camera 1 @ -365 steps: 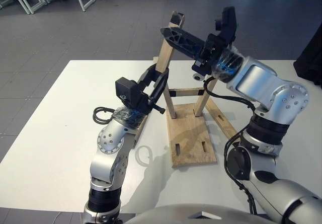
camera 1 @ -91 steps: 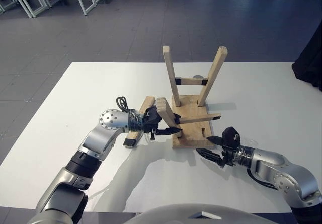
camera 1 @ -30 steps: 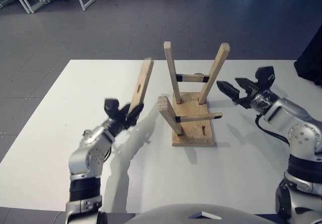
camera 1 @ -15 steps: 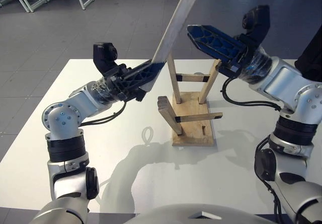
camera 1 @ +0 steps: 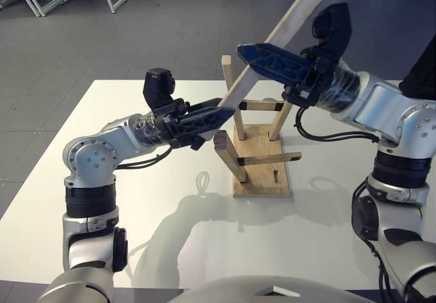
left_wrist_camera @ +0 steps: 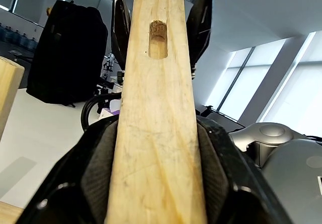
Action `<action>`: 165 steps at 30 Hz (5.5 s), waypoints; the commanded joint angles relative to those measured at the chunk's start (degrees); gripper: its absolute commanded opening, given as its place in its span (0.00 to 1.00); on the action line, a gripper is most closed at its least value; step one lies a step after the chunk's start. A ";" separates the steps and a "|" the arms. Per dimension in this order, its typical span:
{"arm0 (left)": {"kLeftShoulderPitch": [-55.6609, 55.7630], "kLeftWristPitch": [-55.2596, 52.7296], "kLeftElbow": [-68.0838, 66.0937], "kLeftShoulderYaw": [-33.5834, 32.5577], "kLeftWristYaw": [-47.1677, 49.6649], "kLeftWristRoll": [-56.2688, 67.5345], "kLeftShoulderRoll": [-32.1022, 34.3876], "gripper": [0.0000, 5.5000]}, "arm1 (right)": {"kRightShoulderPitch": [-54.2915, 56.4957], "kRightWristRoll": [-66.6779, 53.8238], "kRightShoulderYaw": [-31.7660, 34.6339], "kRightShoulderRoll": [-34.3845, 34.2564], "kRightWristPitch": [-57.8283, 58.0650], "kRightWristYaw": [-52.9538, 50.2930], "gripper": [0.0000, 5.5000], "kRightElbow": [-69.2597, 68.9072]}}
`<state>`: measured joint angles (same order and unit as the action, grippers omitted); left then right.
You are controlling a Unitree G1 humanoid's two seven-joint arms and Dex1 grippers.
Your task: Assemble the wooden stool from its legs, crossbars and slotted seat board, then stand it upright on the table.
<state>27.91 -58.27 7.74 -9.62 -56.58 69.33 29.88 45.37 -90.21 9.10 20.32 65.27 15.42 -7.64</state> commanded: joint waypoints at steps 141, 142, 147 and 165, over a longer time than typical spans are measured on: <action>-7.97 14.24 17.11 21.64 51.90 -61.06 -21.65 0.49 | -32.20 73.68 -20.78 4.46 -29.62 24.81 0.37 12.29; -9.63 13.17 18.33 21.78 51.11 -61.74 -19.47 0.49 | -32.51 73.09 -20.51 4.56 -29.46 24.47 0.37 11.38; -13.75 18.39 17.49 35.03 44.28 -75.76 -1.65 0.49 | -33.21 71.59 -19.94 6.06 -28.38 24.70 0.37 6.92; -2.51 50.61 -8.38 50.57 47.61 -107.64 -7.82 0.49 | -30.78 70.69 -21.83 6.51 -27.36 25.74 0.37 4.65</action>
<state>23.55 -9.13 2.43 40.43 -8.17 -36.90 23.63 19.76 -20.38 -7.65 25.94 29.91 39.40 -6.50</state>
